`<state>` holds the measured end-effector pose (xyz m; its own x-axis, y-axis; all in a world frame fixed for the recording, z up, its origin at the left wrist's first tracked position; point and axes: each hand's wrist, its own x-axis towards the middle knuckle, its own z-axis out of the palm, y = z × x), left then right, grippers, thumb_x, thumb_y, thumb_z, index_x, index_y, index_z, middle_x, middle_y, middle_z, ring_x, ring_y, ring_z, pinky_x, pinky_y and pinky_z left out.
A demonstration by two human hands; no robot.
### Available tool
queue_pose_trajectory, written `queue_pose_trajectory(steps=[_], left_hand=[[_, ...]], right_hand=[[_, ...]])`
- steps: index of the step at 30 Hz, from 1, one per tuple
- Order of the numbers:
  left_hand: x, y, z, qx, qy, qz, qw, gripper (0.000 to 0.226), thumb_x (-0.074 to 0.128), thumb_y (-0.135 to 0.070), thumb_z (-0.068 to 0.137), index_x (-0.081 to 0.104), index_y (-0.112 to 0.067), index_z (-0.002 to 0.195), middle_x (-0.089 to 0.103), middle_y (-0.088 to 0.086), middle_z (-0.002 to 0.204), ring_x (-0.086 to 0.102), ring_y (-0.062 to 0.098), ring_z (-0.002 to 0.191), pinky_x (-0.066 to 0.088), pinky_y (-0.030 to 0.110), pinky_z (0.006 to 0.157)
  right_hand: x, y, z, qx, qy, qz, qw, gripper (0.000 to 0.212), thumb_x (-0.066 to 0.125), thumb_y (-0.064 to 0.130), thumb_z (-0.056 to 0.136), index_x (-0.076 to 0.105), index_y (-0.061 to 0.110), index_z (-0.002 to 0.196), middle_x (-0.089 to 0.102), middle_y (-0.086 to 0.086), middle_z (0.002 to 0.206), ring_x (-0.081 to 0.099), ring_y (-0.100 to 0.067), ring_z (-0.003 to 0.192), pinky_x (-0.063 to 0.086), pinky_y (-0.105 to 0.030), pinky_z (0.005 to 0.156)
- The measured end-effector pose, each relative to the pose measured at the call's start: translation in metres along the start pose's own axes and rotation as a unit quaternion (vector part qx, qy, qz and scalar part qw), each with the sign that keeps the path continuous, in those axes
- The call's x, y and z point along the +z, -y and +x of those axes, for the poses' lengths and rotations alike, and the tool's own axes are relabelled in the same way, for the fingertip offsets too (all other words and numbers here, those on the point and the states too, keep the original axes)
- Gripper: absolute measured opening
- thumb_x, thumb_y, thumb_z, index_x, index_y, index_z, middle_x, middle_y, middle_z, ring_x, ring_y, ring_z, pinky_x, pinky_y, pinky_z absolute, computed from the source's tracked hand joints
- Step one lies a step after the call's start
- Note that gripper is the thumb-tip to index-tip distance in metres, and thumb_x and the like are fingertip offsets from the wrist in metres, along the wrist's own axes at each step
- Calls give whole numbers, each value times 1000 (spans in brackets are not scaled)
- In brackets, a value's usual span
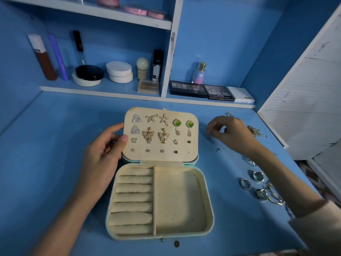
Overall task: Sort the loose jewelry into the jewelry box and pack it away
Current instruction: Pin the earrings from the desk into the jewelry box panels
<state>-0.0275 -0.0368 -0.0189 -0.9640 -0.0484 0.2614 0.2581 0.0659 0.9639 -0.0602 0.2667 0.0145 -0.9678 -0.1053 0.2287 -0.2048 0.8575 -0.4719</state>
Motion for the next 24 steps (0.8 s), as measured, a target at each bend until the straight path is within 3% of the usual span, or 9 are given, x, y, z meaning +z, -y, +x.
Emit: queue_pose_trajectory(steps=[1,4,7,9,12,16,19,21,24], left_hand=[[0,-1,0,-1,0,1,1000,28,55,-9,93,62,-33,107,65,-19,71,53,-3,59,40,8,56],[1,-4,-1,-7,-5,-1,1000,29,55,-9,93,62,-34,106,64,-19,70,53,-2,59,40,8,56],[2,-5,-2,-14,-10,-21,1000,28,54,-7,93,62,-28,110,64,-18,68,52,-3,55,40,8,54],[2,-6,-2,-25,-13,-39,999,28,53,-5,93,62,-27,109,63,-17,66,50,-3,53,40,8,52],[2,-10,-3,-50,-20,-50,997,31,55,-6,92,63,-34,105,62,-17,67,50,-4,54,41,9,54],[1,-29,-14,-11,-87,60,994,31,66,-19,87,59,-47,99,64,-14,98,55,-6,76,43,9,68],[22,-59,-37,-65,-46,-95,992,23,64,-18,72,69,-28,92,71,-8,90,60,-1,79,47,12,63],[43,-73,-55,-178,28,-233,956,34,69,-11,56,73,-16,90,74,0,85,65,6,75,48,14,56],[68,-80,-75,-336,109,-358,865,48,66,-3,47,76,-9,94,75,8,94,71,12,79,54,19,59]], right_hand=[[-3,6,2,13,-16,44,999,16,64,6,85,64,21,78,68,1,81,58,-9,75,46,-16,70],[-12,31,10,20,-35,172,984,17,56,10,91,58,23,81,68,2,90,61,-13,89,50,-30,80],[-19,59,21,-18,21,217,976,11,51,12,95,55,19,88,69,-1,102,62,-12,99,49,-26,85],[-24,74,28,-30,90,220,971,6,49,11,96,53,14,93,69,-3,105,62,-12,96,48,-24,84],[-30,88,36,-21,180,209,961,6,49,14,96,53,15,91,70,3,92,61,-8,82,47,-23,78],[-33,89,40,-30,200,182,962,6,50,18,96,53,18,91,71,5,89,61,-12,83,47,-36,85],[-34,90,35,-48,193,167,966,7,50,18,96,53,20,90,66,15,71,55,-25,81,46,-47,84],[-36,91,31,-56,184,160,968,8,49,16,96,52,18,89,59,11,65,53,-31,77,44,-47,80],[-39,93,24,-66,176,158,969,7,50,17,95,53,19,89,59,4,69,57,-40,93,43,-54,88]])
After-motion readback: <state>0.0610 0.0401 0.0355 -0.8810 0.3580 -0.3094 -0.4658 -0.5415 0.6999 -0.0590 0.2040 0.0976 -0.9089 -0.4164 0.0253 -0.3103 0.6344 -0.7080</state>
